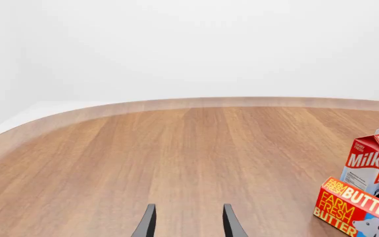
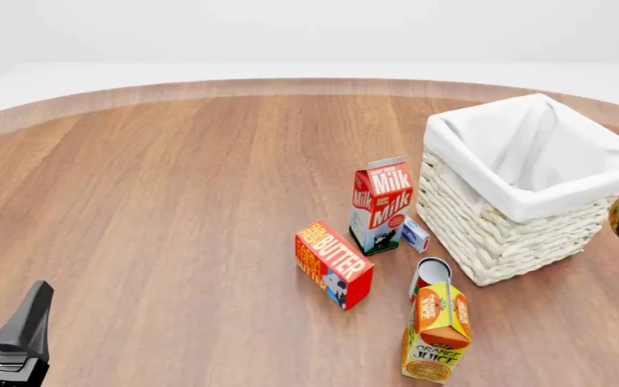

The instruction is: Pick up the alphabet soup, and put it in the basket.

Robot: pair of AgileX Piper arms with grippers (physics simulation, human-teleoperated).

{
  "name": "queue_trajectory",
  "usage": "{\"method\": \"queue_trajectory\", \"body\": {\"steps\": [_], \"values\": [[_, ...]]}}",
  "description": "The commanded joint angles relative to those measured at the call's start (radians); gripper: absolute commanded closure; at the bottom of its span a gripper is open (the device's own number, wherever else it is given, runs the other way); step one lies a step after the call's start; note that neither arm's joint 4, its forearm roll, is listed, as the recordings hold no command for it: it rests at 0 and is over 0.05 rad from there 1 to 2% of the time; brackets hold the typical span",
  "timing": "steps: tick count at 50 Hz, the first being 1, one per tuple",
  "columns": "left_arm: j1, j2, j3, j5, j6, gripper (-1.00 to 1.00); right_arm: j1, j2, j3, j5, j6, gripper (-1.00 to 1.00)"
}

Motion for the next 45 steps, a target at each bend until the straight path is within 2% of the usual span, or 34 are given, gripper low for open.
{"method": "queue_trajectory", "body": {"steps": [1,15,36,45], "values": [[0.000,0.000,0.000,0.000,0.000,-1.00,0.005,0.041,-0.085,0.014,0.011,1.00],[0.000,0.000,0.000,0.000,0.000,-1.00,0.024,0.155,-0.144,-0.023,0.000,1.00],[0.000,0.000,0.000,0.000,0.000,-1.00,0.012,0.307,-0.235,-0.075,-0.007,1.00],[0.000,0.000,0.000,0.000,0.000,-1.00,0.013,0.367,-0.274,-0.095,0.004,1.00]]}}
